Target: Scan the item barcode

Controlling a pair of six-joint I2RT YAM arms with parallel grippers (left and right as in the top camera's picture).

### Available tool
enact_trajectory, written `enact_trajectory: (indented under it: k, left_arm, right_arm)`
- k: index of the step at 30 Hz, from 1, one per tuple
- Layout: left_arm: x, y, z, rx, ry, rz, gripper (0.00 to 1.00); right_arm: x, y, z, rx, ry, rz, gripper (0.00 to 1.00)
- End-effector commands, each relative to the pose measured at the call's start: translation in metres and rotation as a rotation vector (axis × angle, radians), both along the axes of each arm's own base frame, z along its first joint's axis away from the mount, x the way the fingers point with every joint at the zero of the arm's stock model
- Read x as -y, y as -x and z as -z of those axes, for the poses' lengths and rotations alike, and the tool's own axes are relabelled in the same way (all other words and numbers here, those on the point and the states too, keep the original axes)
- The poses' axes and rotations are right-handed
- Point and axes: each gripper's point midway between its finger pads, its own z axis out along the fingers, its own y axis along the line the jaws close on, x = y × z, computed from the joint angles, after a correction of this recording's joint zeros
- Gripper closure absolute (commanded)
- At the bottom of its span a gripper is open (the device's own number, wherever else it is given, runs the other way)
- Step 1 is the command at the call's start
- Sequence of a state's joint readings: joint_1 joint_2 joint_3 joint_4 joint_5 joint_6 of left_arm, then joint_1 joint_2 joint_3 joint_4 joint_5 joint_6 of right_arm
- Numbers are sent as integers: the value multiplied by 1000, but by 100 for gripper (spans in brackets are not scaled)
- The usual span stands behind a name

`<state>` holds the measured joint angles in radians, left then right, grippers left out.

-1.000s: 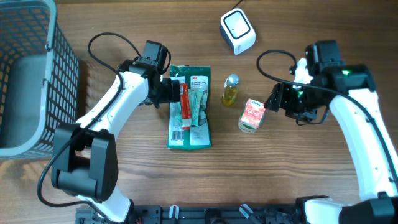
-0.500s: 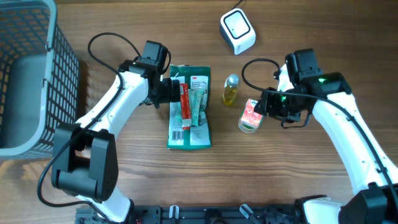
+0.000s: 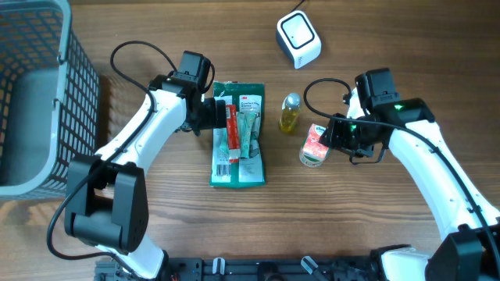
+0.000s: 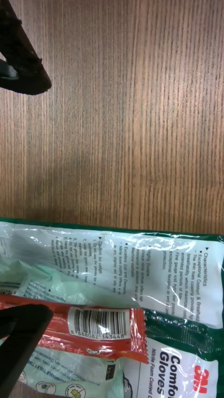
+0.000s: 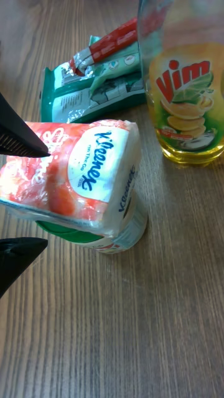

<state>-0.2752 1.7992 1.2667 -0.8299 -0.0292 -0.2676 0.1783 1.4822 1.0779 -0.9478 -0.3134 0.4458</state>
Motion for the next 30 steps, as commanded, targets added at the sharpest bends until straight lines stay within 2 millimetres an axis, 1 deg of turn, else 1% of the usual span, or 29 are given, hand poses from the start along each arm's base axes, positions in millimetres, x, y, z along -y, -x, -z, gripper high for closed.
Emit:
enact_trajectory:
  k: [1, 3, 4, 6, 7, 14, 15, 16, 17, 18, 21, 22, 26, 28, 30]
  left_arm:
    - [0, 1, -4, 11, -3, 1, 0]
    - [0, 1, -4, 11, -3, 0, 0]
    - [0, 1, -4, 11, -3, 1, 0]
    - [0, 1, -4, 11, -3, 1, 0]
    - [0, 1, -4, 11, -3, 1, 0]
    - [0, 1, -4, 11, -3, 1, 0]
    - [0, 1, -4, 11, -3, 1, 0]
    - [0, 1, -4, 11, -3, 1, 0]
    - [0, 1, -4, 11, -3, 0, 0]
    - [0, 1, -4, 11, -3, 1, 0]
    - [0, 1, -4, 11, -3, 0, 0]
    - [0, 1, -4, 11, -3, 1, 0]
    - [0, 1, -4, 11, -3, 1, 0]
    - [0, 1, -4, 11, -3, 0, 0]
    - [0, 1, -4, 11, -3, 1, 0]
  right_arm:
    - [1, 6, 13, -32, 9, 22, 58]
    - [1, 7, 17, -32, 8, 23, 59]
    - [1, 7, 18, -30, 8, 23, 61]
    - [1, 6, 17, -27, 6, 24, 73]
    - [0, 6, 17, -27, 3, 24, 75]
    - [0, 5, 17, -31, 0, 46, 75]
    - [0, 5, 17, -31, 0, 45, 81]
    - [0, 5, 17, -28, 0, 40, 96]
    - [-1, 4, 15, -18, -6, 25, 96]
    - [-5, 2, 11, -9, -26, 11, 96]
    - [-19, -3, -9, 39, -110, -19, 96]
    - [-28, -3, -20, 69, -164, -57, 96]
    - [-53, 2, -51, 156, -327, -177, 96]
    - [-62, 3, -56, 169, -351, -204, 96]
    - [-72, 4, -54, 184, -340, -237, 96]
